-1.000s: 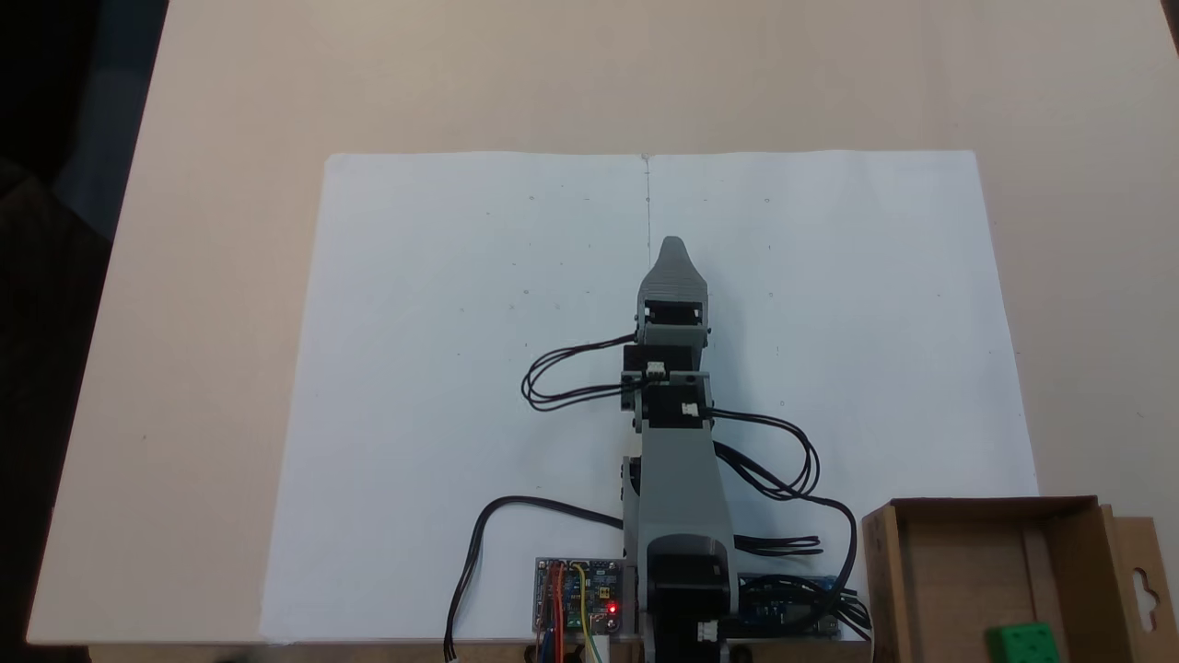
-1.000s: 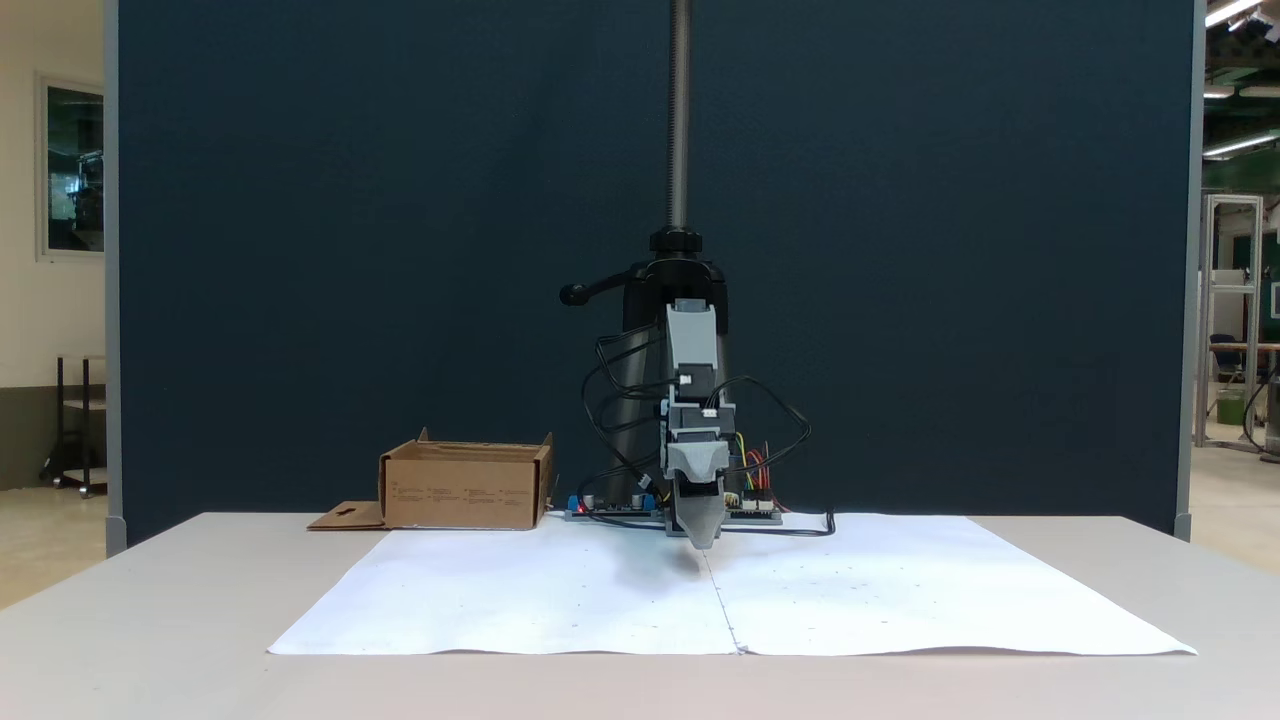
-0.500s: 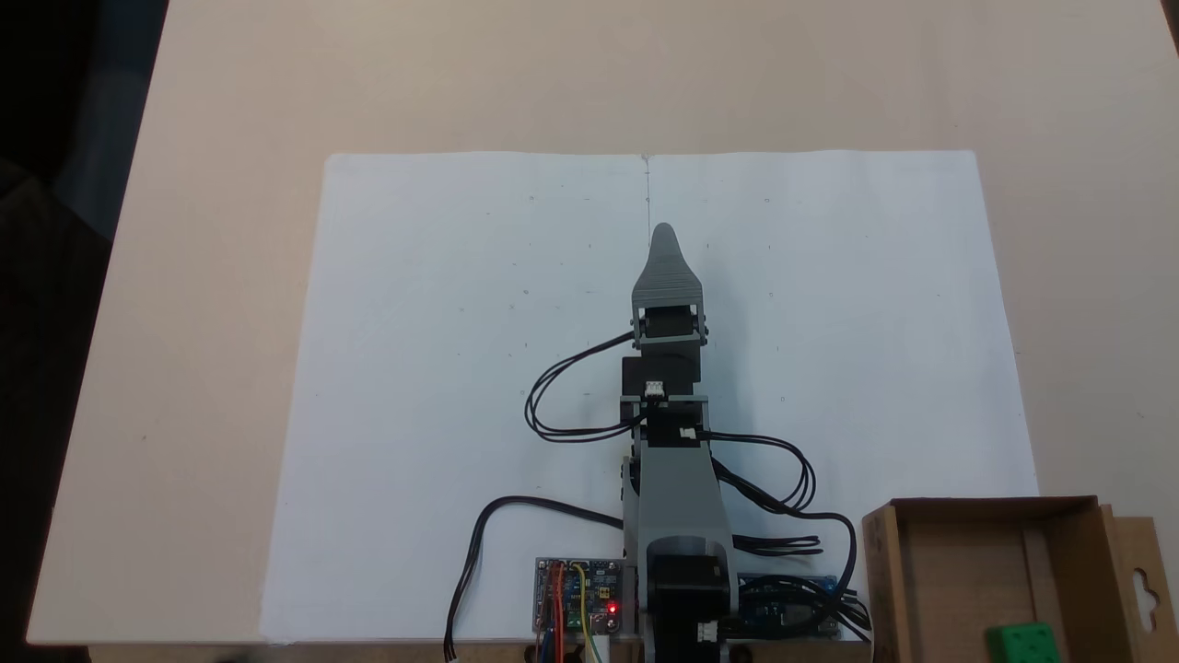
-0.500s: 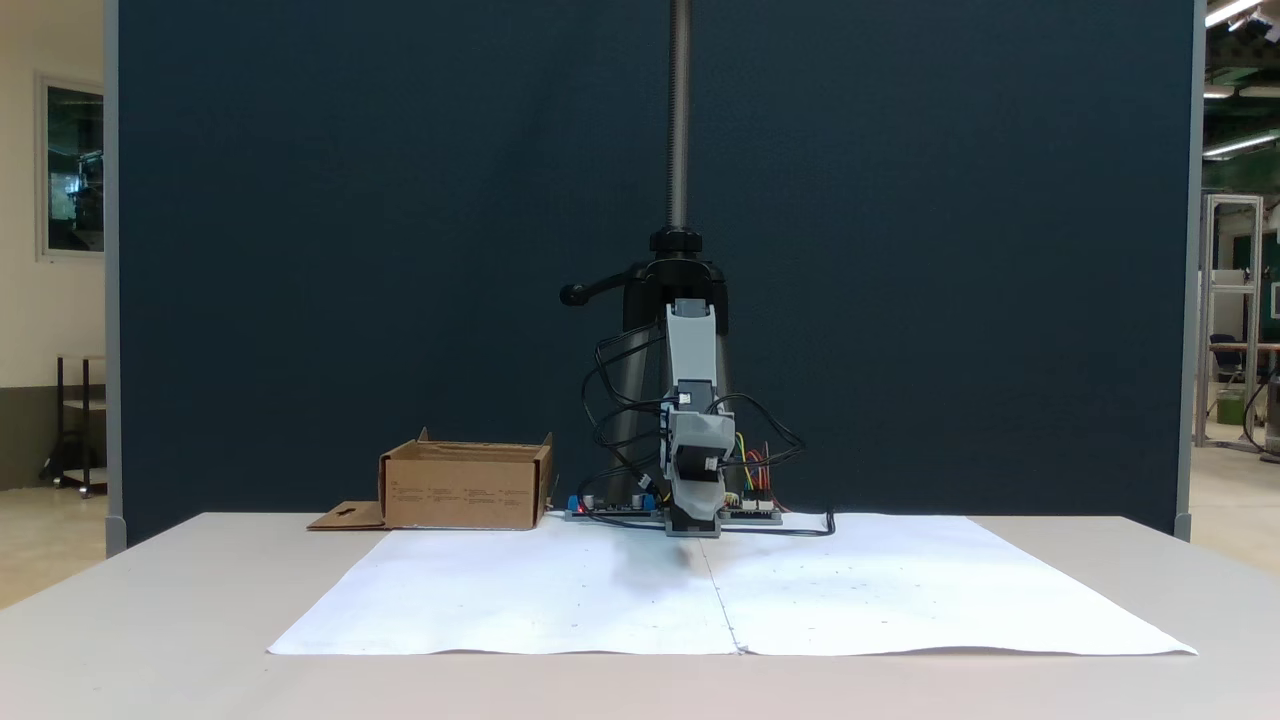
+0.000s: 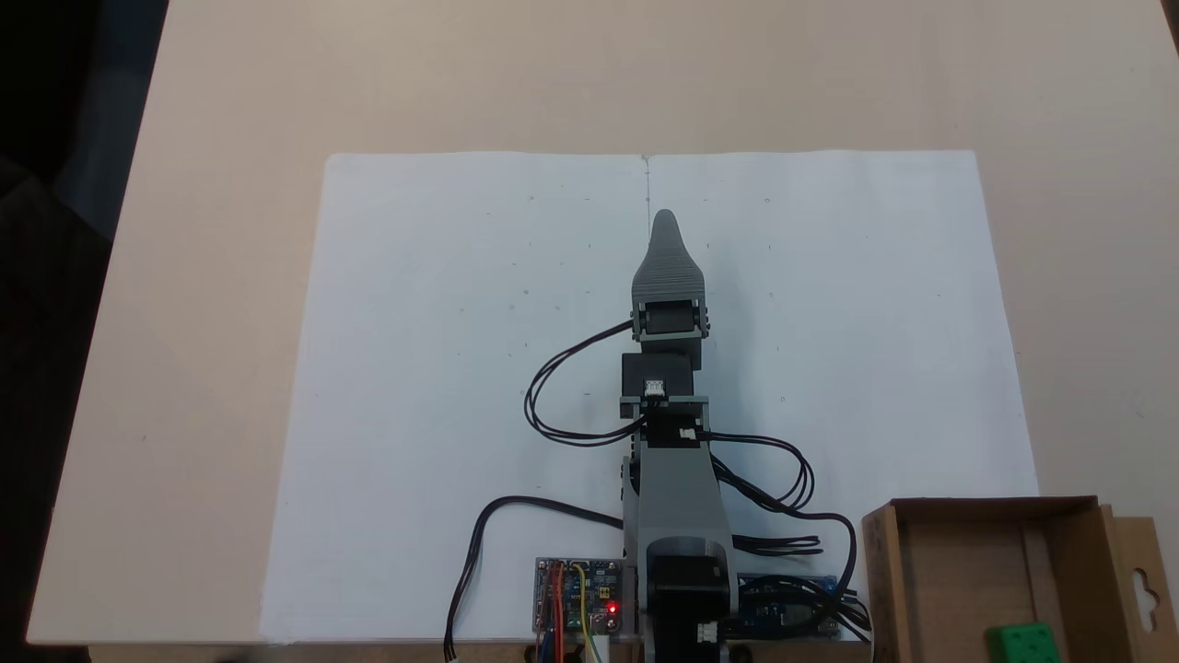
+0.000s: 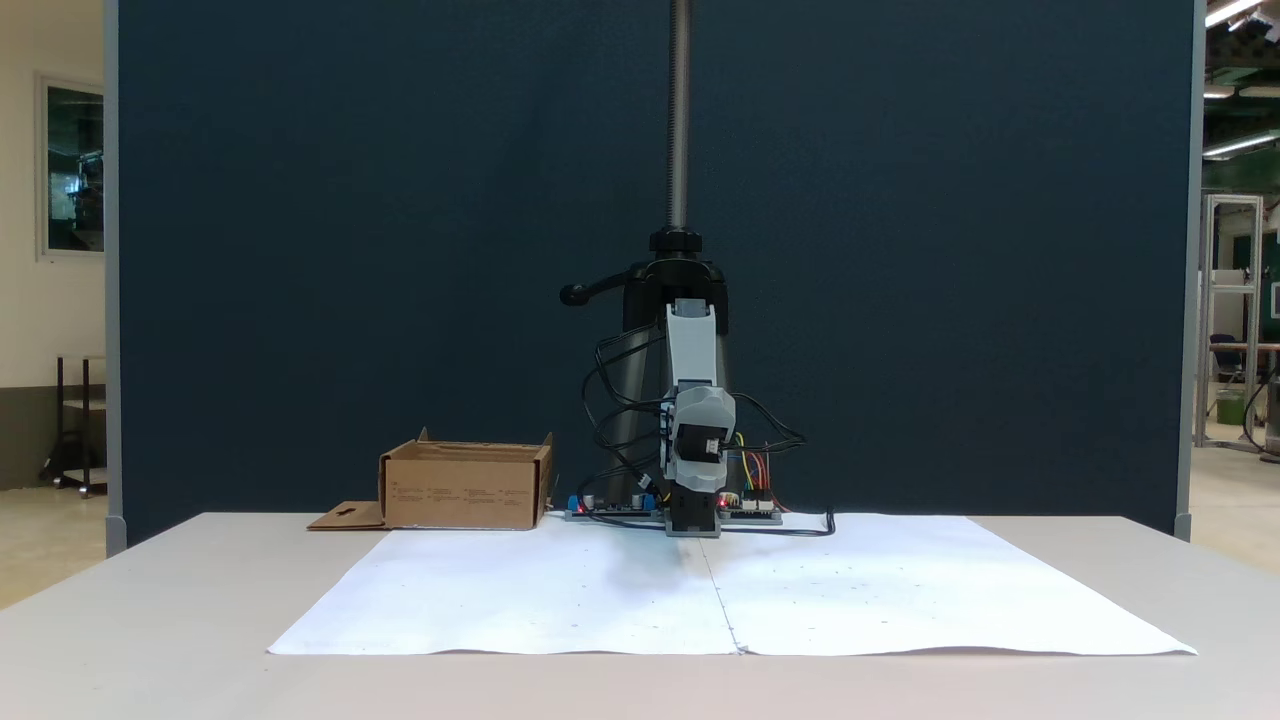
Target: Grasp a green dice and put it in the bin.
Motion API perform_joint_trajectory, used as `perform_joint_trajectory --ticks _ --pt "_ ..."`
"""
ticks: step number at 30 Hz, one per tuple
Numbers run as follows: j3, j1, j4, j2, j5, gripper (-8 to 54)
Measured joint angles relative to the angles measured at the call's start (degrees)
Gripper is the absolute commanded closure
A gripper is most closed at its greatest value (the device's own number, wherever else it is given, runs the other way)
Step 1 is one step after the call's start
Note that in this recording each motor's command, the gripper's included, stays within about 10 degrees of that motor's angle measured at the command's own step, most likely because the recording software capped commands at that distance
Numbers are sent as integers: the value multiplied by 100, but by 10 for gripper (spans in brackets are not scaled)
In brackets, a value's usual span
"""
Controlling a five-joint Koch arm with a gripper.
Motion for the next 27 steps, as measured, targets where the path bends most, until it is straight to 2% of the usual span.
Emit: perform_joint_trajectory --ticks 27 --pt "0 149 -158 9 0 -4"
